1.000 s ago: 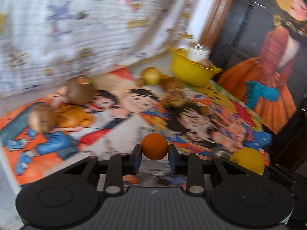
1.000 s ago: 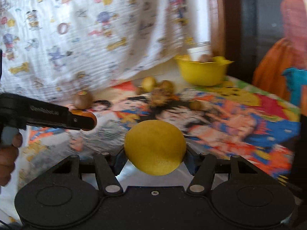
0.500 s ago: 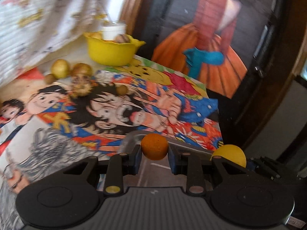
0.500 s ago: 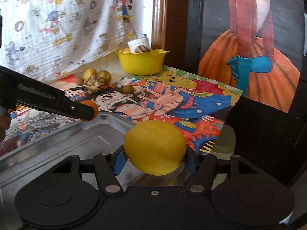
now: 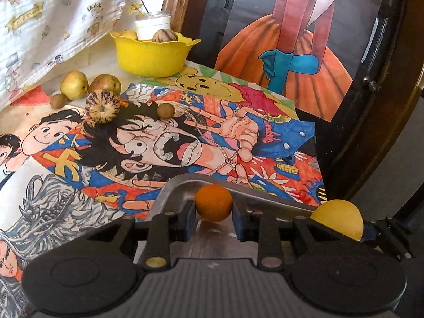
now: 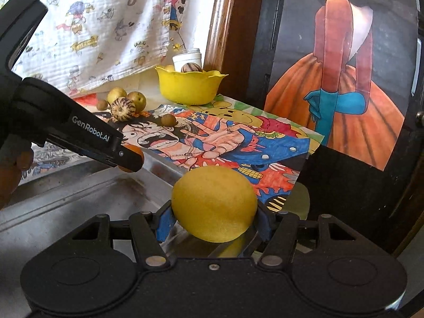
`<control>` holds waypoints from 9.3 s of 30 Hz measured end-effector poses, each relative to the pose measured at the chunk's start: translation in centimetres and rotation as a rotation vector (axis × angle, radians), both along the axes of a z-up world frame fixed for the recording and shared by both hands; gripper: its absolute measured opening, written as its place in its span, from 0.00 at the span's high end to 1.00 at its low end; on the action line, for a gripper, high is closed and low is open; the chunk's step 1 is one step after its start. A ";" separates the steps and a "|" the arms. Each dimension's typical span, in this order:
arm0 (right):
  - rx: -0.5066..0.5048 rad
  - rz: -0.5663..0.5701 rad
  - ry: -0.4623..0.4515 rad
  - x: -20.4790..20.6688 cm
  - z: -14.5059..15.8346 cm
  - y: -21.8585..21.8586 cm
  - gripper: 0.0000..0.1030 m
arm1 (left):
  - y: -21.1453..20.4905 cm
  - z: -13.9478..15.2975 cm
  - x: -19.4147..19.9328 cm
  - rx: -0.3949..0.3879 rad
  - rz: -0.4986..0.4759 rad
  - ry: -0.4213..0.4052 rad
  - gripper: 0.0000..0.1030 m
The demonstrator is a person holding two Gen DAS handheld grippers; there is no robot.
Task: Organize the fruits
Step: 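Carry the lemon and orange onto the metal tray and open both tools, then lift both open tools away from the tray toward the fruits, then grasp the kiwi with the right tool while the left tool grasps a round brown fruit, then carry the kiwi and the round brown fruit over the metal tray, then lower the kiwi and brown fruit onto the tray and open both tools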
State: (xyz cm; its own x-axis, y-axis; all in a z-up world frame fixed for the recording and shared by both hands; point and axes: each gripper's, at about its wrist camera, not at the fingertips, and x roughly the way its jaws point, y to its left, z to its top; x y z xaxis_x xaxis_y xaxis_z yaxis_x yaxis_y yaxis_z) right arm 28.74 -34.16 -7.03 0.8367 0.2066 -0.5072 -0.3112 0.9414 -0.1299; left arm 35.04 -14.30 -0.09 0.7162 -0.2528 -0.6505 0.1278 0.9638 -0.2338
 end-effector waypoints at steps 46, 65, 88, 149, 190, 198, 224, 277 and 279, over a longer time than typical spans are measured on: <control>0.209 -0.014 0.114 -13.1 5.4 1.3 0.01 | 8.2 3.5 -13.5 0.108 0.193 -0.117 0.01; 0.245 0.008 0.469 -18.1 5.0 5.1 0.01 | 12.4 2.3 -22.4 0.214 0.055 -0.100 0.01; 0.075 0.258 0.287 -12.6 9.9 14.6 0.01 | 23.2 2.9 -21.7 0.209 0.361 -0.039 0.01; 0.351 0.480 0.431 14.3 -0.2 38.2 0.24 | 28.2 -0.6 -8.3 0.099 0.517 -0.099 0.41; 0.360 0.334 0.313 6.2 5.8 23.5 0.37 | 22.8 2.0 -12.2 0.034 0.482 -0.068 0.52; 0.395 0.272 0.243 4.4 7.1 16.4 0.37 | 19.1 3.2 -12.3 0.037 0.425 -0.077 0.52; 0.313 -0.010 0.161 -5.0 2.5 -0.7 0.37 | 4.9 2.1 -8.1 -0.026 -0.012 -0.037 0.52; 0.256 -0.043 0.080 -10.6 3.5 0.7 0.05 | 4.9 2.6 -8.2 -0.013 0.009 -0.070 0.10; 0.277 -0.030 0.092 -11.5 4.1 0.6 0.01 | 5.5 3.1 -9.4 -0.018 0.025 -0.086 0.05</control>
